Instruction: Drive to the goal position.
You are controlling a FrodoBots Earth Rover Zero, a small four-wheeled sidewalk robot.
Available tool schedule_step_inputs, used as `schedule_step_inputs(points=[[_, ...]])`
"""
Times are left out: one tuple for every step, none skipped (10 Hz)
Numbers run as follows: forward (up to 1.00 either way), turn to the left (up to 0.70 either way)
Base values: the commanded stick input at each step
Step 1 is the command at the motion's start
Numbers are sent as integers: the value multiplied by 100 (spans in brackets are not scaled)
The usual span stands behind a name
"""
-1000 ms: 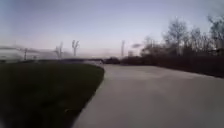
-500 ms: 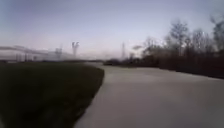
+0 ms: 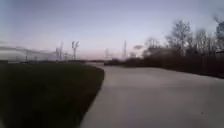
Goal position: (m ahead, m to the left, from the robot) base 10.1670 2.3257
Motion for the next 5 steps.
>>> schedule_step_inputs(points=[[100, -12], [100, -30], [100, -13], [100, -1], [100, -4]])
